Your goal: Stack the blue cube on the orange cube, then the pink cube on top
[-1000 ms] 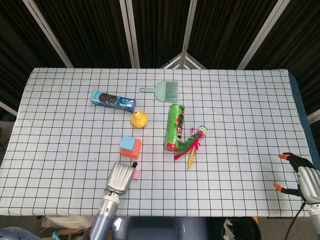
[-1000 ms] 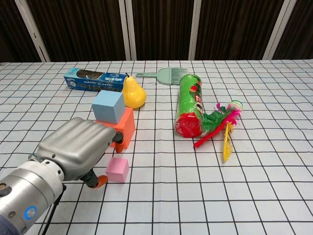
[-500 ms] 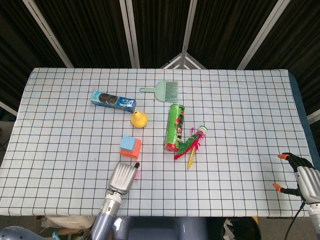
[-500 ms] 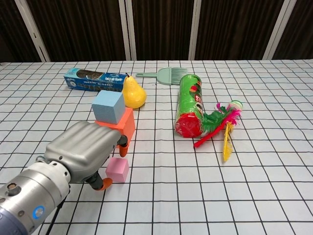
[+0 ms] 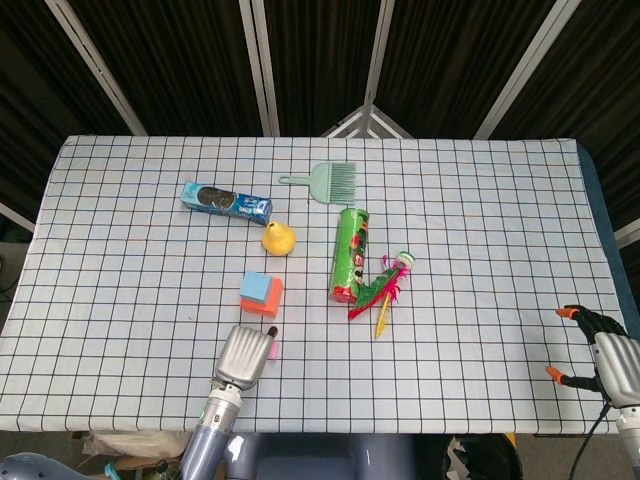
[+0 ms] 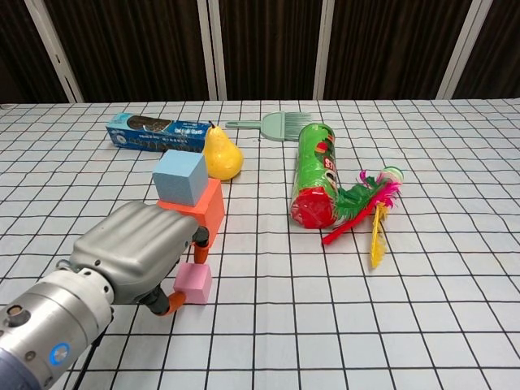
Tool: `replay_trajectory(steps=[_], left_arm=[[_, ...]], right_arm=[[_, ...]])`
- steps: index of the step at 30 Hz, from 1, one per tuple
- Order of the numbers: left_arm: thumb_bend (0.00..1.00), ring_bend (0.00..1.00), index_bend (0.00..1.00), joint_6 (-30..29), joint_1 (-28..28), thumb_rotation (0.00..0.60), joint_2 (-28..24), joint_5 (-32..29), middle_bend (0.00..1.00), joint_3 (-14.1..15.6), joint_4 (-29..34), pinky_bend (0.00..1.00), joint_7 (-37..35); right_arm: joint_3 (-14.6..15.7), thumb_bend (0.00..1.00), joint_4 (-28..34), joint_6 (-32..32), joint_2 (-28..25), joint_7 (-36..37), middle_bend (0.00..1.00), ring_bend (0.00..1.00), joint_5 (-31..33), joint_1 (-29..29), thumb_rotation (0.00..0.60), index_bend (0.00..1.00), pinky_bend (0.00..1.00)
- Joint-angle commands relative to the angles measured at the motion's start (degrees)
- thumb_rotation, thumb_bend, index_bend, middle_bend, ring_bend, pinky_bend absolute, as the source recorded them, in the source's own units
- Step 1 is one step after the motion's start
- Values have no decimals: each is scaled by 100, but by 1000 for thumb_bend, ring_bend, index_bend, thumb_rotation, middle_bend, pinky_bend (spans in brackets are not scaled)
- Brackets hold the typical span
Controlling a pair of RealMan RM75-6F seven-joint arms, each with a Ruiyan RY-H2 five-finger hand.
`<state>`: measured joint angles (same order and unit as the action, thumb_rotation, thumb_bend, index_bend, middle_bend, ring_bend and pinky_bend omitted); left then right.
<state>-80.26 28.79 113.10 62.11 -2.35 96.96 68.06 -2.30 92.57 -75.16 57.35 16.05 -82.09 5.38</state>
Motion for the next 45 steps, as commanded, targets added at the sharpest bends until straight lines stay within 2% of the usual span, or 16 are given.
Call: replay_trajectory(steps=[1,7,16,21,26,36,45], left_arm=[[386,772,425,-12,-7,600,9,30,873,-23,-10,925,-61],[412,773,433,75,-2,600,-120,5,873,-51,226,926,-191],[412,773,432,-127,53,600,-441,304,873,-118,1247,926,-35],[412,771,432,-255,177,600,-638,475,873,-342,1975,924,306],[412,767,432,-427,313,600,-854,363,872,-663,2497,920,890],[412,767,433,-566,426,600,-1314,-159,872,-1260,2848,919,865],[412,765,434,-480,638,600,-1672,-656,871,-1612,2613,911,620]], right_arm=[[4,170,-3,3,1,-6,202,194,-9,4,600,251,163],[-2,170,3,-7,13,-49,202,194,21,-2,600,251,163],[-25,169,16,-83,8,-26,202,194,24,-29,600,251,163],[-22,170,30,-109,4,-32,202,194,9,-40,600,251,163],[-38,170,32,-144,9,-29,202,194,27,-55,600,251,163],[-32,171,43,-111,23,-74,202,194,29,-41,600,251,163],[-27,170,46,-63,33,-90,202,194,37,-21,600,251,163]])
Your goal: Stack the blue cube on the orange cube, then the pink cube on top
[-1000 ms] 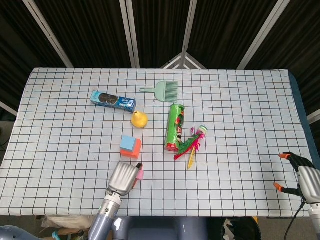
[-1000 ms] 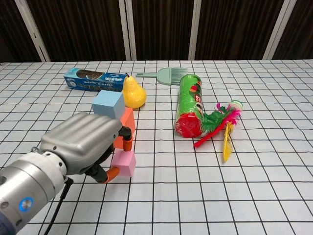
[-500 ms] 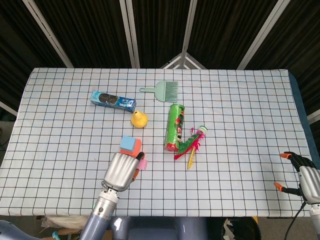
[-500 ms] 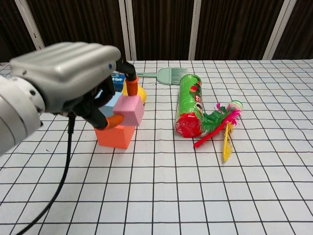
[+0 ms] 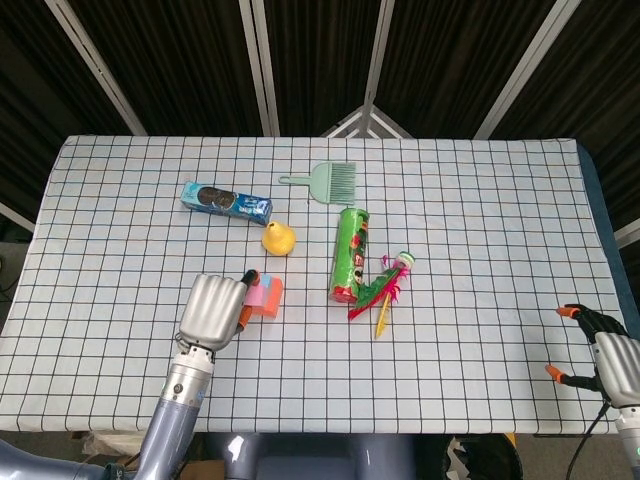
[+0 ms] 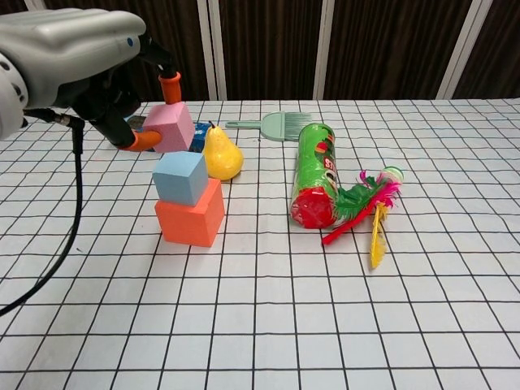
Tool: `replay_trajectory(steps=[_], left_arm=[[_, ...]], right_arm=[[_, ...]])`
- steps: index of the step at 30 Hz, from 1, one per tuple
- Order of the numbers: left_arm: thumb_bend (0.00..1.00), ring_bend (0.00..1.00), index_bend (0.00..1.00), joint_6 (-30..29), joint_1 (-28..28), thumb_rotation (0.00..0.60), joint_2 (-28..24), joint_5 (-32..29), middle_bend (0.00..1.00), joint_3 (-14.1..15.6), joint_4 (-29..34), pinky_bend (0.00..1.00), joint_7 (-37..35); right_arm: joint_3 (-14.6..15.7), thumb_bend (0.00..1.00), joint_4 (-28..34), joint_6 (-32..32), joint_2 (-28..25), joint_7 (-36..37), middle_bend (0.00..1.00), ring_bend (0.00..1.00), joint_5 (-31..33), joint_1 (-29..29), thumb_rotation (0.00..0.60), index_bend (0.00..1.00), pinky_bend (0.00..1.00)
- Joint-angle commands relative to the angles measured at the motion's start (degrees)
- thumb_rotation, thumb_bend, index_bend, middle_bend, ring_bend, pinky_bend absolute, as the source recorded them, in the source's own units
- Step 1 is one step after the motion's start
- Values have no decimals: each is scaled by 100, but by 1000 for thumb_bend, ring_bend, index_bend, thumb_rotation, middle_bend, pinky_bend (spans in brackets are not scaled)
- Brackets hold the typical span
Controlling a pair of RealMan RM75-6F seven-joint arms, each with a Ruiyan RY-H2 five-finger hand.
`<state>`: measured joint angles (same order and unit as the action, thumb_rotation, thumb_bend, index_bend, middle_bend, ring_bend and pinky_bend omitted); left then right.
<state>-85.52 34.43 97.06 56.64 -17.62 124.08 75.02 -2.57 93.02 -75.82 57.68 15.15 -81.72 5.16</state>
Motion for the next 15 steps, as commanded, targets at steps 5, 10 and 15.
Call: replay_trajectory(steps=[5,10,15], left_arm=[[412,761,433,175,236,600,-219,-414,870,-216,-331,908,-182],[411,758,432,264,381,600,-341,-684,869,-253,-529,904,-302],[412,757,431,332,523,600,-399,-893,868,-234,-697,902,-423]], right_arm=[[6,170,7,8,-11,4,202,194,2,-2,600,251,163],[0,170,1,8,-12,14,202,194,14,-4,600,251,163],[2,171,-1,7,-10,10,202,194,9,-4,600,251,163]])
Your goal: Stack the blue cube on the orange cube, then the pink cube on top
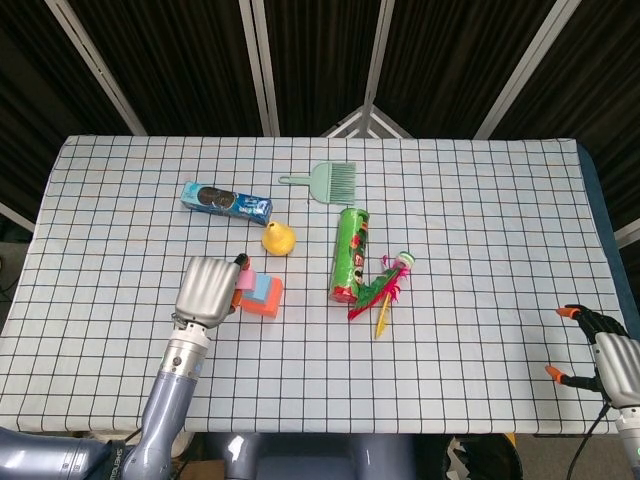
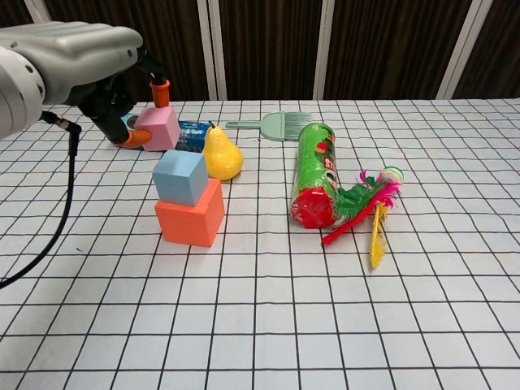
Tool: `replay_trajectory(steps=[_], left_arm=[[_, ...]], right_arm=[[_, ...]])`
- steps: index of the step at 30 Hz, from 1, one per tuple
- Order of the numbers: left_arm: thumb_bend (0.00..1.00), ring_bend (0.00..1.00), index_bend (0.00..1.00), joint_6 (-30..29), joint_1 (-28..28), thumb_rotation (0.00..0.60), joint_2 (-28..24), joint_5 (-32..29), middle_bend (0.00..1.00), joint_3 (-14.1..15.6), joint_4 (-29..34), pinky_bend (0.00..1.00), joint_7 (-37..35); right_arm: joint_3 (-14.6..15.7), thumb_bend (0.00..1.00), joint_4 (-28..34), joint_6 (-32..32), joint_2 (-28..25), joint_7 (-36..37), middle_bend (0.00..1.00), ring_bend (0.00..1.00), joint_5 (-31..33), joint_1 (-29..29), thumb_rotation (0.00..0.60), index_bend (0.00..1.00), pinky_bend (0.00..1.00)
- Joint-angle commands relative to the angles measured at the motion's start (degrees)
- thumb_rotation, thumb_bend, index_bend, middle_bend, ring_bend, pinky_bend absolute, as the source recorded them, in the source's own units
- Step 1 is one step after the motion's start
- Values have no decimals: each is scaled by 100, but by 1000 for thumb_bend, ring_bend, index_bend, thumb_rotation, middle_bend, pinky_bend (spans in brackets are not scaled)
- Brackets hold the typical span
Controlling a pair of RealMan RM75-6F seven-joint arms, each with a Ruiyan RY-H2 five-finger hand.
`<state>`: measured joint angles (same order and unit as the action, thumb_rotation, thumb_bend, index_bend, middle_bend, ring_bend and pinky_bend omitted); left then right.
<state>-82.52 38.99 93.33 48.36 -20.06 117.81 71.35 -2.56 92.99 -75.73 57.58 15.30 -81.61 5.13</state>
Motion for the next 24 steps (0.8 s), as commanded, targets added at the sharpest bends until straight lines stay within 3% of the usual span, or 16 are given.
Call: replay_trajectory(steps=[1,24], left_arm=[[412,757,431,45,96,600,-30,-87,868,20,-92,902,-85],[412,737,422,356,662,600,-246,-662,857,200,-361,882,-464]], right_arm=[[1,170,3,-4,0,-7,202,194,-4,-1,600,251,163],[-14,170,37,-18,-13,-28,202,194,38,-18,600,251,163]])
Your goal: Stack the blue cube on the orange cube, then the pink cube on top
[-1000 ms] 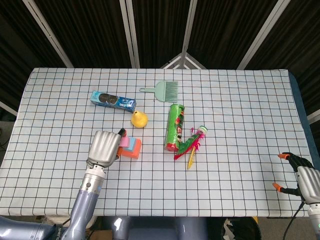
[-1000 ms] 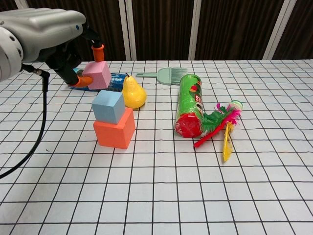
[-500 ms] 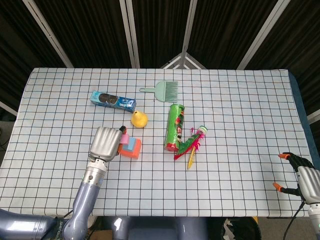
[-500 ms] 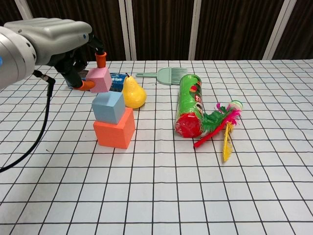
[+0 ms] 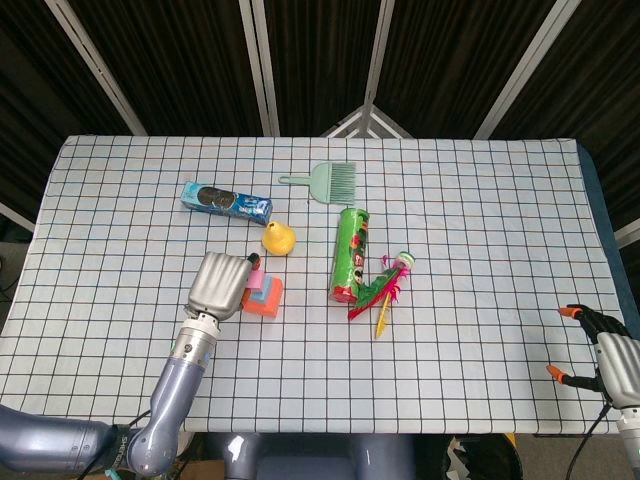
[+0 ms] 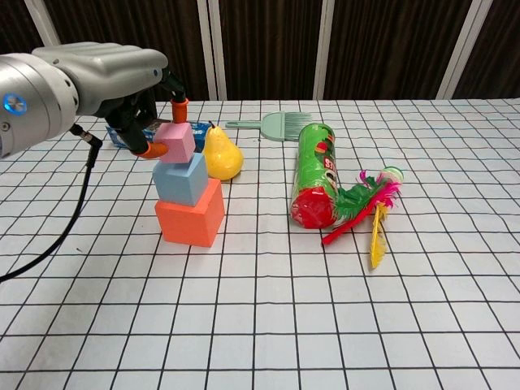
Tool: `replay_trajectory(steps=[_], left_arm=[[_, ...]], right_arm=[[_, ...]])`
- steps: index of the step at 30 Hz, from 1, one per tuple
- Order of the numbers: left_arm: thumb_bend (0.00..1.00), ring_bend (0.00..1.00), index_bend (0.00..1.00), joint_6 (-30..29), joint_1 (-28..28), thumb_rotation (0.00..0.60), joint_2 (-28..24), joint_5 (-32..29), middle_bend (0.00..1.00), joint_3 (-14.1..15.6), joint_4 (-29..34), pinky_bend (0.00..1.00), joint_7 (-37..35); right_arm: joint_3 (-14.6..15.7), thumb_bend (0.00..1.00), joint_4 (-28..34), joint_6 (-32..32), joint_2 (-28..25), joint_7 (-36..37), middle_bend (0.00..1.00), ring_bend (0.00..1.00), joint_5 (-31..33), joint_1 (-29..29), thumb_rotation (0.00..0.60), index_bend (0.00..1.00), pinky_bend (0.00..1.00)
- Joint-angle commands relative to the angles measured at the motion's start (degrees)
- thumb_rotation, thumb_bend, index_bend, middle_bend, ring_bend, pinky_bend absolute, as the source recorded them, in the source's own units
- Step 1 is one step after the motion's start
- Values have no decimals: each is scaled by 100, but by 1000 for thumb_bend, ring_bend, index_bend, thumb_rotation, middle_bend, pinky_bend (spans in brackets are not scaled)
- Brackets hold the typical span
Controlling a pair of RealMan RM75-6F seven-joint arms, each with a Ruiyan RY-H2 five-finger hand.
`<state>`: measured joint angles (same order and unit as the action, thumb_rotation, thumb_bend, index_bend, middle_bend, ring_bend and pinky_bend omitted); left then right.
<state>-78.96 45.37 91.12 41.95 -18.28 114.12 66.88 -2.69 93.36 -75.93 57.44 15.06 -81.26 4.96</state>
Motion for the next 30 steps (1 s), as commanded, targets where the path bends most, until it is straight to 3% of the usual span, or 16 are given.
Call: replay_trajectory(steps=[1,30], left_arm=[[412,737,422,-2,34,600,-41,-34,857,32,16,882,-21],[413,730,421,20,398,600,-239,-155,854,404,-153,876,-439]], right_arm=[[-1,170,2,1,0,-7,202,194,7,-1,600,251,163],[-17,171,47,6,12,-86,202,194,45,-1,600,251,163]])
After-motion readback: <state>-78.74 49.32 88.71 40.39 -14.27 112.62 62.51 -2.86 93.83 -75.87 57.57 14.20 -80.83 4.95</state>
